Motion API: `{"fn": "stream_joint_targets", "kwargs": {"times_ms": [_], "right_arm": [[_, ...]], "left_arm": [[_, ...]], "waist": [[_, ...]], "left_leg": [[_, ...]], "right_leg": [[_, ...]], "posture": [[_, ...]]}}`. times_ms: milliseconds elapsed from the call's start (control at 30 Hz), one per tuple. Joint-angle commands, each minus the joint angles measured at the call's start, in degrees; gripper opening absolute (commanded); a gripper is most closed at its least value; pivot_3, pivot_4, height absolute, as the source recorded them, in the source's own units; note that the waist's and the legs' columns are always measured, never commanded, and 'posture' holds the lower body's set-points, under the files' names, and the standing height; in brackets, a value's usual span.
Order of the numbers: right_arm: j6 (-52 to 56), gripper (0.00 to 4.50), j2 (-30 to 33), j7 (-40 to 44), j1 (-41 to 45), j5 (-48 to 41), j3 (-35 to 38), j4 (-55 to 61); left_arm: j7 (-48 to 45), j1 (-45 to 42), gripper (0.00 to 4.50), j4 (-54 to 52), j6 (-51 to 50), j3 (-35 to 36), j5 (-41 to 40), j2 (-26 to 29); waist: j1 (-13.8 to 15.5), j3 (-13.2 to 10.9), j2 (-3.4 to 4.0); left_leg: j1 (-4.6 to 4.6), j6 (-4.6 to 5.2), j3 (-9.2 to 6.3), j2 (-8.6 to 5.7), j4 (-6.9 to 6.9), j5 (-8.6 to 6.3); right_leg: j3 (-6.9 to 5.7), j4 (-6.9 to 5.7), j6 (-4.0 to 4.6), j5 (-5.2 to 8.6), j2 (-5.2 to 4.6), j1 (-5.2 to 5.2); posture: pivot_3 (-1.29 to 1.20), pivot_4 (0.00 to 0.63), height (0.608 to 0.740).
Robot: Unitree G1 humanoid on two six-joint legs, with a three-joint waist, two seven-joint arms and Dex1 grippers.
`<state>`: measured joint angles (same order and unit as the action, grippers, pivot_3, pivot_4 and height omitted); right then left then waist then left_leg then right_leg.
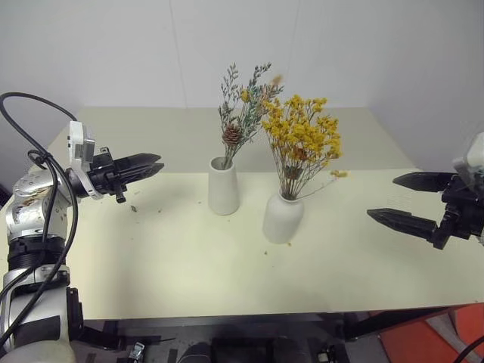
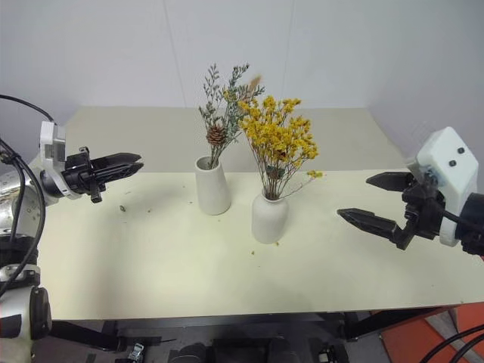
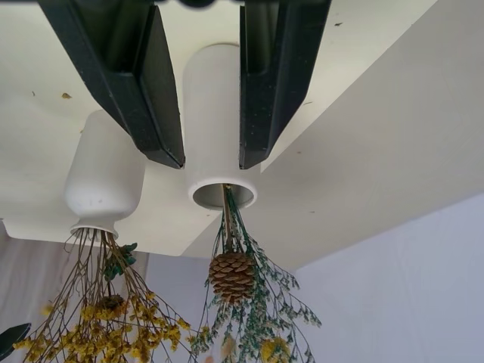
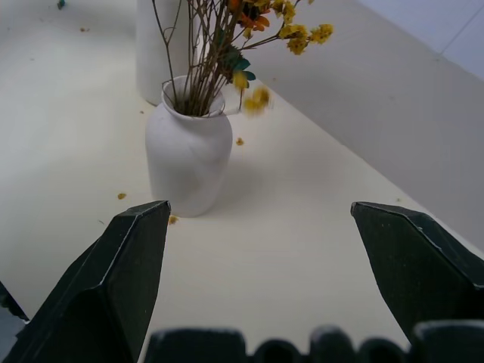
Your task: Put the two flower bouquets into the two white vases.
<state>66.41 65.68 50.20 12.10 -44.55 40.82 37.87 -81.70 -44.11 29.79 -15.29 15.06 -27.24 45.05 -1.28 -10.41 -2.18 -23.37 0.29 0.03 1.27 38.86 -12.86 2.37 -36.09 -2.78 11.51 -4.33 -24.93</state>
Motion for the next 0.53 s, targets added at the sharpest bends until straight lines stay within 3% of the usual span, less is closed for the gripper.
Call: {"fn": "stream_joint_targets", "kwargs": {"times_ms": [33, 533], "right_arm": [[-2.0, 4.5, 1.3, 0.4, -0.8, 0.8, 4.3, 0.1], [-6.9, 4.5, -1.2, -0.7, -5.5, 2.5, 8.1, 1.9]], "left_arm": [[0.0, -0.1, 1.24, -1.7, 0.0, 1.5, -1.4, 1.6], [2.4, 1.4, 1.24, -4.2, 0.2, 1.6, -2.9, 0.8]], "waist": [[0.3, 0.0, 0.0], [0.5, 0.0, -0.04]], "left_leg": [[0.01, 0.0, 0.0, 0.0, 0.0, 0.0], [0.0, 0.0, 0.01, 0.0, 0.01, 0.0]], "right_leg": [[0.0, -0.01, 0.0, 0.0, 0.0, 0.0], [0.0, 0.01, -0.02, -0.01, 0.01, 0.02]], "posture": [[0.0, 0.15, 0.74], [0.0, 0.15, 0.74]]}}
